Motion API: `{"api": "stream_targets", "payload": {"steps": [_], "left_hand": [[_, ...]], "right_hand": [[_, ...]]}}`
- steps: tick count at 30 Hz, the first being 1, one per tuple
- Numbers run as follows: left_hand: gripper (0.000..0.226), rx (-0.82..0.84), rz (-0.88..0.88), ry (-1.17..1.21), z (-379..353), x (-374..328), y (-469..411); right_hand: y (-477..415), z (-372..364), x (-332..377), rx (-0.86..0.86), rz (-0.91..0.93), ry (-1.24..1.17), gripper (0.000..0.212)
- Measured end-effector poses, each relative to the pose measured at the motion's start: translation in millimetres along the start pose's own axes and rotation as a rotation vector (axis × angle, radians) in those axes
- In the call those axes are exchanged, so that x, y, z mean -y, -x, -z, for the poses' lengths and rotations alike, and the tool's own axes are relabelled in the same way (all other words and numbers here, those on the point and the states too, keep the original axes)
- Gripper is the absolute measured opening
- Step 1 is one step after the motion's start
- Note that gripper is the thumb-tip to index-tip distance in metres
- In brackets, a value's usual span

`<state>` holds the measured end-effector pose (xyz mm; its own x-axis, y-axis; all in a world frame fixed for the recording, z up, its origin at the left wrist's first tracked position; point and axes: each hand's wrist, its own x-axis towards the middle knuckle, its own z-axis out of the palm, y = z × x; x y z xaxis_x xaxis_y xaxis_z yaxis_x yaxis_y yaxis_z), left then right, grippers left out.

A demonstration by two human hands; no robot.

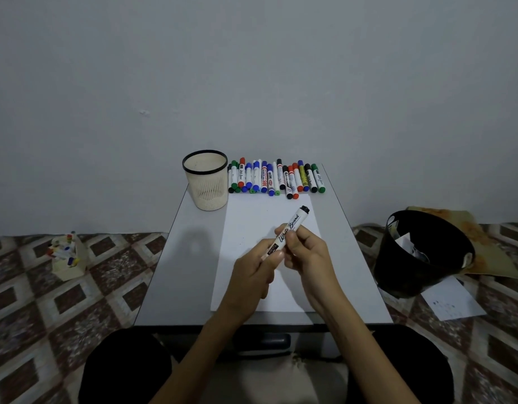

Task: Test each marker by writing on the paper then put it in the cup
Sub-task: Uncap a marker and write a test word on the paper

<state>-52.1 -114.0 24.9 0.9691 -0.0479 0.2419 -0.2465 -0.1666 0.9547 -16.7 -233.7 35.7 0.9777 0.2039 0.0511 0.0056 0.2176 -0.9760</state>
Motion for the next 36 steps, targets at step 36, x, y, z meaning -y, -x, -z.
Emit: {"api": "stream_targets", "payload": {"steps": [36], "left_hand": [[0.026, -0.181, -0.183, -0.233, 57, 21, -12]], "right_hand": [[-20, 23, -8, 0.074, 0.722, 1.347, 0.033]]}}
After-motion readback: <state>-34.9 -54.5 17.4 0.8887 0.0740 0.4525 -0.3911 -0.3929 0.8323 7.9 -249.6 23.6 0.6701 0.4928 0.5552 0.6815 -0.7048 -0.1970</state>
